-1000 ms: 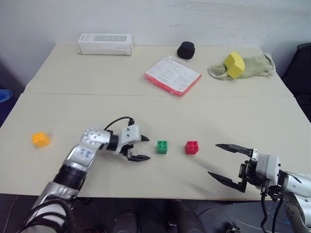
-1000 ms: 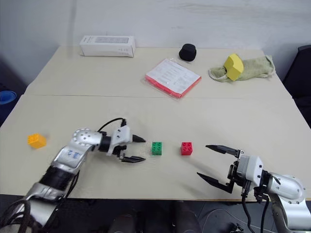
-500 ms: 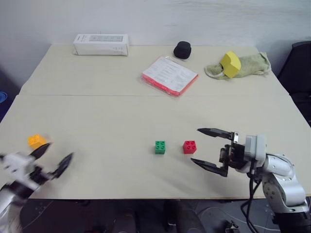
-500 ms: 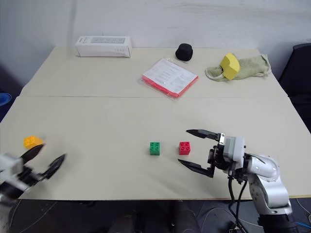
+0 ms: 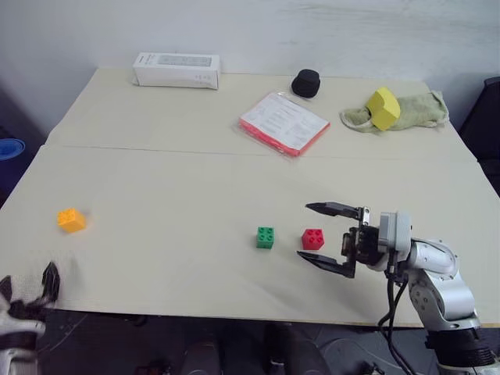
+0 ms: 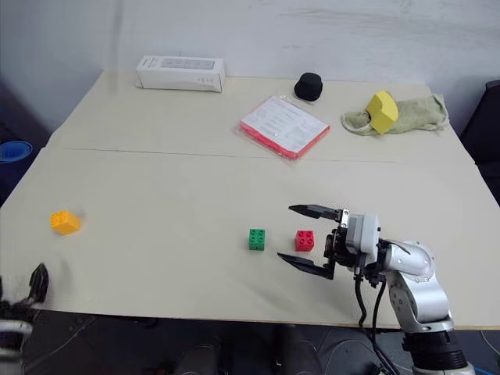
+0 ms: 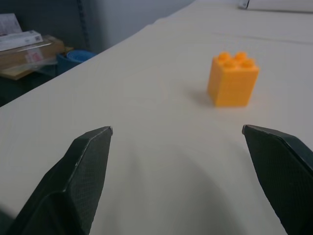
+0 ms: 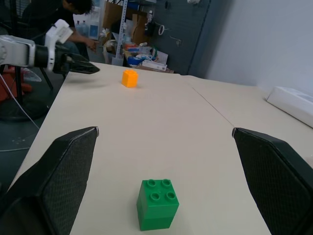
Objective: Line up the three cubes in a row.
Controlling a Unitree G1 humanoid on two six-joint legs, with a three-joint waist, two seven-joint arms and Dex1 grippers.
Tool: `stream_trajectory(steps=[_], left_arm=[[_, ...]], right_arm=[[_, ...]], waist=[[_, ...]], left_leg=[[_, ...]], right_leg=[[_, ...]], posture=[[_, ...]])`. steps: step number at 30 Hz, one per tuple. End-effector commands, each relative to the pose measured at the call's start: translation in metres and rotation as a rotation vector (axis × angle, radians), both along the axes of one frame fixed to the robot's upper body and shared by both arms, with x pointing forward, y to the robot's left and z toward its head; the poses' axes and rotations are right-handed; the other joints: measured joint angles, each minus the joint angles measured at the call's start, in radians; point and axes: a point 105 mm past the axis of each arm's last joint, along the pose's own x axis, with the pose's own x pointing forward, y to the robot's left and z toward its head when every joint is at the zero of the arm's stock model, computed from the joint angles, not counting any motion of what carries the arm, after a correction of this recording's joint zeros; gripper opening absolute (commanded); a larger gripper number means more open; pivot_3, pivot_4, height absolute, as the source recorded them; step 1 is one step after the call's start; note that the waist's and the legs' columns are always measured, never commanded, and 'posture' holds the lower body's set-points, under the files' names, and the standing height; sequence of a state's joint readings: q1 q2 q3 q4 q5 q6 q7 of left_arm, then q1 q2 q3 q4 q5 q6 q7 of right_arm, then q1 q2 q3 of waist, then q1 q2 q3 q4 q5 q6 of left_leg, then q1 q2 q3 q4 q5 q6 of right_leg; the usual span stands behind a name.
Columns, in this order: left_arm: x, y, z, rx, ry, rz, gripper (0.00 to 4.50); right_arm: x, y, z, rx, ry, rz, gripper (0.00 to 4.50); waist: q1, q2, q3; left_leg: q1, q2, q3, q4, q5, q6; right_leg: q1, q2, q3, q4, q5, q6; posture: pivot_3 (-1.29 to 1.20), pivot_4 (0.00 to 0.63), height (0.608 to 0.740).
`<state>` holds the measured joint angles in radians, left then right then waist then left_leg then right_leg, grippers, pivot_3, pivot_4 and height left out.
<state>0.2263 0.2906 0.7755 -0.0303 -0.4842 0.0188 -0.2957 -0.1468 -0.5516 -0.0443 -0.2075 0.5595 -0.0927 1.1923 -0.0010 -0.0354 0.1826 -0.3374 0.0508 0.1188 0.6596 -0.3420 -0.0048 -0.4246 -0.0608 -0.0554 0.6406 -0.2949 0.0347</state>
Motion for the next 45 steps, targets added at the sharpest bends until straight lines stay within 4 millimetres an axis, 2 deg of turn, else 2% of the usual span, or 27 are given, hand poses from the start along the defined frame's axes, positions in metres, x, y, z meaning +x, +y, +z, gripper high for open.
stream_trajectory(steps=[1, 4, 6, 9, 11, 14, 18, 21, 22, 25, 26, 27, 28, 29, 30, 31, 34, 37, 41, 45], left_arm=[[0.019, 0.001, 0.018, 0.025, -0.001, 0.022, 4.48], [0.044, -0.005, 0.025, 0.023, 0.014, 0.024, 4.48], [0.053, -0.006, 0.026, 0.012, 0.017, 0.037, 4.48], [0.068, -0.002, 0.017, -0.034, 0.076, 0.091, 4.48], [0.076, -0.007, 0.014, -0.019, 0.105, 0.073, 4.48], [0.077, -0.006, 0.015, -0.002, 0.117, 0.096, 3.87], [0.075, -0.008, 0.015, 0.004, 0.121, 0.086, 2.63], [0.073, -0.011, 0.022, 0.034, 0.1, 0.058, 1.67], [0.073, -0.012, 0.024, 0.043, 0.091, 0.048, 1.47], [0.084, -0.036, 0.058, 0.081, -0.064, -0.152, 1.49], [0.089, -0.049, 0.068, 0.105, -0.089, -0.273, 1.49], [0.092, -0.064, 0.074, 0.142, -0.091, -0.399, 1.49], [0.094, -0.098, 0.08, 0.211, -0.07, -0.679, 1.49], [0.088, -0.124, 0.076, 0.295, -0.003, -0.923, 1.49], [0.082, -0.138, 0.07, 0.343, 0.053, -1.076, 1.49], [0.075, -0.144, 0.06, 0.416, 0.143, -1.219, 1.49], [0.07, -0.147, 0.043, 0.552, 0.281, -1.482, 1.49], [0.078, -0.158, 0.038, 0.599, 0.283, -1.66, 1.49], [0.098, -0.184, 0.03, 0.648, 0.252, -1.794, 1.49], [0.107, -0.197, 0.02, 0.655, 0.255, -1.85, 1.49]], right_arm=[[-0.001, 0.005, 0.005, 0.009, -0.033, 0.023, 4.5], [0.0, 0.01, 0.006, 0.013, -0.037, 0.038, 4.5], [0.001, 0.011, 0.007, 0.013, -0.038, 0.042, 4.5], [0.001, 0.013, 0.006, 0.012, -0.035, 0.044, 4.5], [0.0, 0.013, 0.005, 0.012, -0.033, 0.042, 4.5], [-0.002, 0.013, 0.004, 0.009, -0.032, 0.034, 4.5], [-0.001, 0.01, 0.002, 0.009, -0.031, 0.01, 4.5], [-0.002, 0.009, 0.001, 0.012, -0.031, -0.004, 4.5], [-0.002, 0.008, 0.001, 0.012, -0.031, -0.007, 4.5], [-0.003, 0.005, 0.0, 0.008, -0.028, -0.021, 4.5], [-0.003, 0.003, -0.001, 0.003, -0.024, -0.029, 4.5], [-0.003, 0.001, -0.002, -0.003, -0.022, -0.035, 4.5], [-0.003, -0.004, -0.003, -0.014, -0.019, -0.051, 4.5], [-0.003, -0.009, -0.004, -0.023, -0.017, -0.064, 4.5], [-0.003, -0.012, -0.005, -0.029, -0.017, -0.072, 4.5], [-0.004, -0.016, -0.005, -0.037, -0.015, -0.083, 4.5], [-0.007, -0.026, -0.006, -0.072, -0.012, -0.099, 4.5], [-0.009, -0.034, -0.007, -0.099, -0.01, -0.116, 4.5], [-0.013, -0.041, -0.008, -0.11, -0.006, -0.162, 4.5], [-0.023, -0.043, -0.011, -0.109, 0.011, -0.191, 4.5]], waist=[[-0.004, 0.0, 0.0], [-0.015, 0.0, 0.0], [-0.019, 0.0, 0.0], [-0.019, 0.0, 0.0], [-0.022, 0.0, 0.0], [-0.026, 0.0, 0.0], [-0.026, 0.0, 0.0], [-0.025, 0.0, 0.0], [-0.024, 0.0, 0.0], [-0.023, 0.0, 0.0], [-0.021, 0.0, 0.0], [-0.02, 0.0, 0.0], [-0.017, 0.0, 0.0], [-0.013, 0.0, 0.0], [-0.011, 0.0, 0.0], [-0.012, 0.002, 0.0], [-0.015, 0.01, 0.0], [-0.012, 0.01, 0.001], [-0.003, 0.01, 0.001], [-0.005, 0.009, 0.001]], left_leg=[[0.0, 0.0, 0.0, 0.0, 0.0, 0.0], [0.0, 0.0, 0.001, 0.0, 0.0, -0.001], [0.0, 0.0, 0.001, 0.0, 0.0, -0.001], [0.0, 0.0, 0.001, 0.0, 0.0, -0.002], [0.0, 0.0, 0.001, 0.0, 0.0, -0.002], [0.0, 0.0, 0.001, 0.0, 0.0, -0.002], [0.0, 0.0, 0.001, 0.0, 0.0, -0.003], [0.0, 0.0, 0.001, 0.0, 0.0, -0.003], [0.0, 0.0, 0.001, 0.0, 0.0, -0.003], [0.0, 0.0, 0.001, 0.0, 0.001, -0.003], [0.0, 0.0, 0.001, 0.0, 0.001, -0.003], [0.0, 0.0, 0.001, 0.0, 0.001, -0.004], [0.0, 0.0, 0.001, 0.0, 0.003, -0.007], [0.0, 0.0, 0.001, 0.0, 0.004, -0.008], [-0.001, 0.0, 0.001, 0.0, 0.004, -0.009], [-0.001, -0.001, 0.001, 0.0, 0.004, -0.009], [0.0, -0.001, 0.002, -0.001, 0.003, -0.008], [-0.001, -0.001, 0.002, -0.002, 0.004, -0.007], [-0.001, -0.001, 0.002, -0.001, 0.004, -0.006], [-0.003, -0.001, 0.003, 0.002, 0.005, -0.008]], right_leg=[[0.0, 0.0, 0.0, 0.0, 0.0, 0.0], [-0.001, 0.0, 0.001, 0.001, 0.0, 0.0], [-0.001, 0.0, 0.0, 0.001, 0.0, 0.0], [-0.001, 0.0, 0.0, 0.002, 0.0, 0.0], [-0.001, 0.0, 0.0, 0.002, 0.0, 0.0], [-0.001, 0.0, 0.0, 0.002, 0.0, 0.0], [-0.001, 0.0, 0.0, 0.002, 0.0, 0.0], [-0.001, 0.0, 0.0, 0.002, 0.0, 0.0], [-0.001, 0.0, 0.0, 0.002, 0.0, 0.0], [-0.001, 0.0, 0.0, 0.002, 0.0, 0.0], [-0.001, 0.0, 0.0, 0.002, 0.0, 0.0], [-0.001, 0.0, 0.0, 0.002, 0.0, 0.0], [-0.001, 0.0, 0.0, 0.002, 0.0, 0.0], [-0.001, 0.0, 0.0, 0.002, 0.0, -0.001], [-0.002, 0.0, -0.001, 0.002, -0.001, -0.001], [-0.002, 0.0, -0.001, 0.002, -0.001, -0.002], [-0.002, -0.001, 0.001, 0.001, -0.001, -0.002], [-0.003, 0.001, 0.0, 0.002, -0.001, -0.002], [-0.003, 0.003, 0.0, 0.003, -0.001, -0.002], [-0.004, 0.003, 0.0, 0.003, -0.001, -0.001]], posture=[[0.0, 0.15, 0.74], [0.0, 0.15, 0.74], [0.0, 0.15, 0.74], [0.0, 0.15, 0.74], [0.0, 0.15, 0.74], [0.0, 0.15, 0.74], [0.0, 0.15, 0.74], [0.0, 0.15, 0.74], [0.0, 0.15, 0.74], [0.0, 0.15, 0.74], [0.0, 0.15, 0.74], [0.0, 0.15, 0.74], [0.0, 0.15, 0.74], [0.0, 0.15, 0.74], [0.0, 0.15, 0.74], [0.0, 0.15, 0.74], [0.0, 0.15, 0.74], [0.0, 0.15, 0.74], [0.0, 0.15, 0.74], [0.0, 0.15, 0.74]])
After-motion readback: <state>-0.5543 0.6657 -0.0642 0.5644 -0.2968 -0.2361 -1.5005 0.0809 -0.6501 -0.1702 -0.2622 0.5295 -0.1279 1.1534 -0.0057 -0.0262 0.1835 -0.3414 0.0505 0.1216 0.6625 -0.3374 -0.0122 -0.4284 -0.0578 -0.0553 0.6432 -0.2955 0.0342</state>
